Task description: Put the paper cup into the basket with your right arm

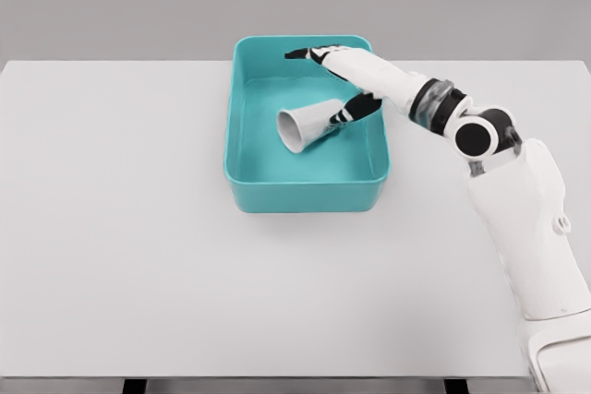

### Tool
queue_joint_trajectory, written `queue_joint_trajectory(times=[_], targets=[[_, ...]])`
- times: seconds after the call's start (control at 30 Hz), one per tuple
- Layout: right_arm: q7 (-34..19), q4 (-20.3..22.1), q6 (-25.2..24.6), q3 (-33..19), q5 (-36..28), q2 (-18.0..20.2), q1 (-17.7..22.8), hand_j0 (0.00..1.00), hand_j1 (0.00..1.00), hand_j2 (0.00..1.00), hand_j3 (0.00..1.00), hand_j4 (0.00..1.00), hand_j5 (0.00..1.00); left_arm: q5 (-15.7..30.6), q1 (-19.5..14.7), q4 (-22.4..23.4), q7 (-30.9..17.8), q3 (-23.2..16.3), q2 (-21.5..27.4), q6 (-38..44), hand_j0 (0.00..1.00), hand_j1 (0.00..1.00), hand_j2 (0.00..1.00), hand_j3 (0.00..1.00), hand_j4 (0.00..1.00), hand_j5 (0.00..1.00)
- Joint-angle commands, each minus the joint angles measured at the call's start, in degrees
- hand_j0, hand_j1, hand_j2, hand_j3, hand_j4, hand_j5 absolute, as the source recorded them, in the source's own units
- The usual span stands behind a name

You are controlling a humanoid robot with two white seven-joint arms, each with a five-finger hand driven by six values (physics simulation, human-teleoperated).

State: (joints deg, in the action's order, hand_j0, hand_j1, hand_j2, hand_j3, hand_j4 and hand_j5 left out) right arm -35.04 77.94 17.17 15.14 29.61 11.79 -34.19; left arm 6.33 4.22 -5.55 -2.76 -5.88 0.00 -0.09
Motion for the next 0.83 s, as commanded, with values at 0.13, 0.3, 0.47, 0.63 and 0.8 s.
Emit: queue_joint_trajectory(times=[0.13,0.3,0.47,0.63,0.8], targets=[[0.04,13.36,0.41,-11.08,-29.25,10.35,10.45,0.99,0.99,0.99,0.99,0.99,0.99,0.00,0.00,0.01,0.03,-0.01,0.00,0.00,1.00,1.00,1.00,1.00,1.00,1.00],[0.04,20.84,0.41,-18.92,-38.93,17.12,23.64,1.00,1.00,1.00,1.00,1.00,1.00,0.00,0.00,0.01,0.03,-0.01,0.00,0.00,1.00,1.00,1.00,1.00,1.00,1.00],[0.04,21.37,0.41,-18.83,-38.84,20.90,26.99,1.00,1.00,1.00,1.00,1.00,1.00,0.00,0.00,0.01,0.03,-0.01,0.00,0.00,1.00,1.00,1.00,1.00,1.00,1.00],[0.04,21.28,0.23,-18.92,-38.84,23.63,27.95,1.00,1.00,1.00,1.00,1.00,1.00,0.00,0.00,0.01,-0.06,0.08,0.00,0.00,1.00,1.00,1.00,1.00,1.00,1.00],[0.04,20.76,0.32,-18.83,-38.84,24.16,28.04,1.00,1.00,1.00,1.00,1.00,1.00,0.09,-0.09,-0.16,-0.06,-0.09,0.00,-0.09,1.00,1.00,1.00,1.00,1.00,1.00]])
